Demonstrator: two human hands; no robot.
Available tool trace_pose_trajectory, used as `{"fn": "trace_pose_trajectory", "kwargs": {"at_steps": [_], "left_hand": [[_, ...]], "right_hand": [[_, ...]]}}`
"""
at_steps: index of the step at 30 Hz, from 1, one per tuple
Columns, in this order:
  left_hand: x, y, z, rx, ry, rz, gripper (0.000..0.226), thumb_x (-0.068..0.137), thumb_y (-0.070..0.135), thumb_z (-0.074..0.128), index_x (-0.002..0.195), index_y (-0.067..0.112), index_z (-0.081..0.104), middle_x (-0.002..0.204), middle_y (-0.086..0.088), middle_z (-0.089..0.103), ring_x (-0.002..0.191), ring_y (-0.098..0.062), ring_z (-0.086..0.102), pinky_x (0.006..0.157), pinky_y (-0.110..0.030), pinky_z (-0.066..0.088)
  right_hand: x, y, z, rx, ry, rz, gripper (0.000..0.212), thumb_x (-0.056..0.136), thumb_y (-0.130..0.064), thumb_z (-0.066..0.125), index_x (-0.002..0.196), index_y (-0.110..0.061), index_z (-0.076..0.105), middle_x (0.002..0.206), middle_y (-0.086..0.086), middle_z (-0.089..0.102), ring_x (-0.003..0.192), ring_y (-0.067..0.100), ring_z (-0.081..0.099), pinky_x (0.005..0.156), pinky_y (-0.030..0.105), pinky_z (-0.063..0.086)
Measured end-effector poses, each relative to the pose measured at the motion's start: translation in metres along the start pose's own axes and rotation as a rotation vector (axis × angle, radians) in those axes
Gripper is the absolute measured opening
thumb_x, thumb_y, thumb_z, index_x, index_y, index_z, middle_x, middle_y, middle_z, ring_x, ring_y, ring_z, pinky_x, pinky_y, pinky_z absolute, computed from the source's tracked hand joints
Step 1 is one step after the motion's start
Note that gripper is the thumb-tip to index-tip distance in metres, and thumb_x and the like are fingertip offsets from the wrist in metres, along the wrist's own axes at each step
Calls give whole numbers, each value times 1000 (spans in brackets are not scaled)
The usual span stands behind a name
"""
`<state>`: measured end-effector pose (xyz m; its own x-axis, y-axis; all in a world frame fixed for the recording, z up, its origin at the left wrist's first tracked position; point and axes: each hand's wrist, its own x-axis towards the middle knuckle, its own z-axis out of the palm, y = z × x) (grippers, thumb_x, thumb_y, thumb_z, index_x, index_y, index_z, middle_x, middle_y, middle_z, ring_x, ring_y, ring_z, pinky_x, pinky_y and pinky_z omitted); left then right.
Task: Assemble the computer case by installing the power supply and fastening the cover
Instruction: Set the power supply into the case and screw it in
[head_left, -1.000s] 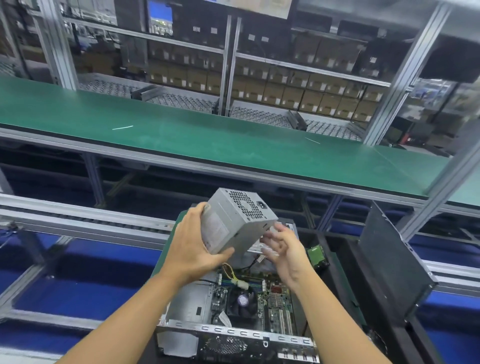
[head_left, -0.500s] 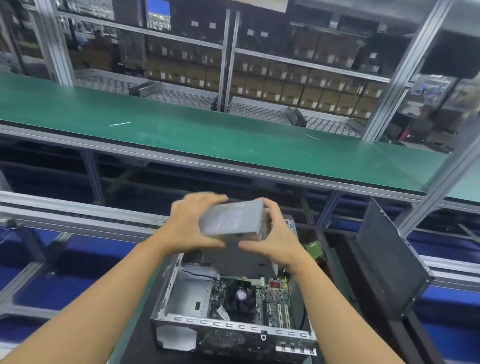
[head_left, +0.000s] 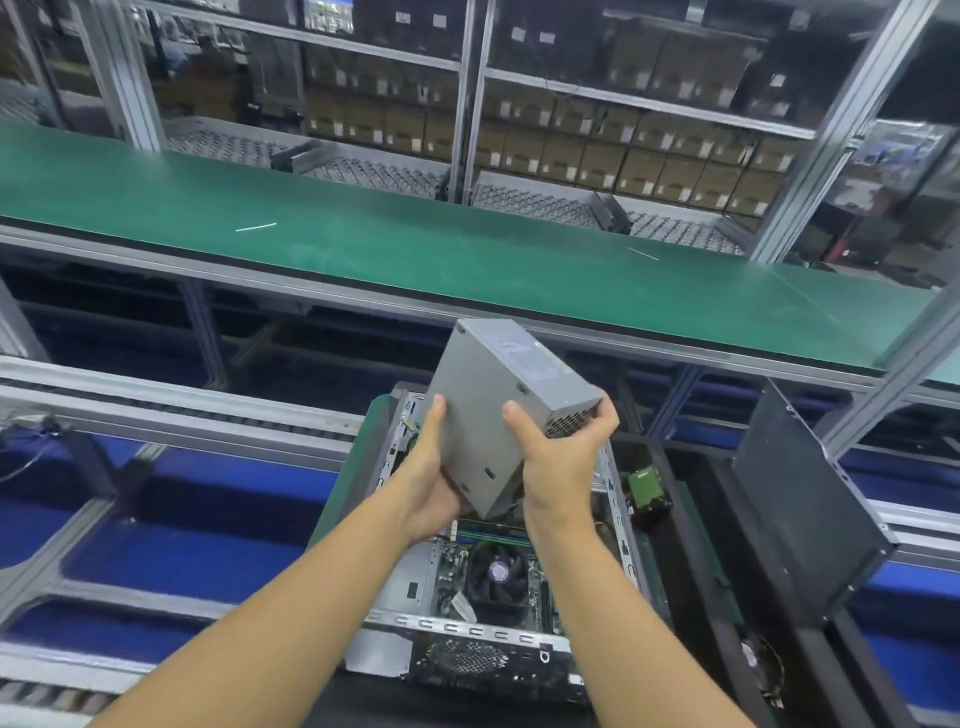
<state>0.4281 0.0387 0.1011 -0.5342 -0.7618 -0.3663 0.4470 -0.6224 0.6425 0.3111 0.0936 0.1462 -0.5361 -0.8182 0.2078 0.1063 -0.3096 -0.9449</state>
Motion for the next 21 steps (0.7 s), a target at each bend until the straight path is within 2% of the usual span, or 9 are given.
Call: {"fn": "trace_pose_trajectory", "kwargs": {"at_steps": [4,6,7,9,12,15,17,19,21], "left_hand": [[6,-2,-13,-77,74,53,81,74,80,54,125,18,67,119,-12,72,101,-28,72,74,-48,59],[7,-1,-25,-42,59,47,82,72,81,55,127,21,65,122,-10,70,106,-28,70,81,-50,58],[7,-1,-30,-17,51,39,85,70,81,56,130,22,63,125,-10,69,112,-30,68,90,-53,56],[6,-4,-37,46,28,8,88,68,82,58,134,22,60,129,-11,67,120,-32,62,103,-57,47],[4,-19,-36,147,-20,21,76,77,74,59,134,23,59,127,-11,68,117,-31,64,96,-52,53],[7,-40,-34,194,2,69,64,81,60,69,134,24,58,124,-11,69,112,-31,67,88,-54,56],[8,-47,-32,163,18,56,59,82,54,72,133,26,59,123,-11,70,111,-31,68,86,-55,56],[11,-41,-33,123,-8,57,52,86,55,67,127,23,66,121,-10,70,111,-30,67,88,-50,56],[16,-25,-34,-11,16,54,52,89,60,58,110,16,76,112,-7,72,101,-28,69,84,-42,54]], "right_hand": [[-14,11,-12,-163,-205,42,78,66,-44,82,126,-44,31,130,-3,53,111,5,62,90,31,58],[-13,7,-27,-191,-293,131,70,67,-54,77,123,-41,37,130,3,58,114,13,64,89,32,58],[-10,3,-35,-224,-323,197,68,67,-61,73,123,-37,42,130,8,60,117,23,64,95,42,57],[1,-10,-52,-382,-404,321,81,63,-79,64,124,-29,49,134,8,60,121,30,61,107,53,47],[16,-31,-59,-718,-558,450,111,52,-98,62,137,-30,42,138,-7,56,119,15,59,104,43,46],[15,-27,-52,-843,-471,420,103,69,-67,82,147,-25,30,130,-10,50,114,14,54,96,34,44],[9,-18,-52,-816,-415,360,99,78,-40,85,153,-22,23,142,-4,46,125,18,51,98,32,43],[8,-15,-60,-786,-415,337,104,79,-34,86,158,-22,19,150,-3,43,127,14,53,91,23,43],[12,-18,-71,-773,-435,354,104,77,-36,86,157,-29,21,138,-11,53,102,2,65,74,16,46]]}}
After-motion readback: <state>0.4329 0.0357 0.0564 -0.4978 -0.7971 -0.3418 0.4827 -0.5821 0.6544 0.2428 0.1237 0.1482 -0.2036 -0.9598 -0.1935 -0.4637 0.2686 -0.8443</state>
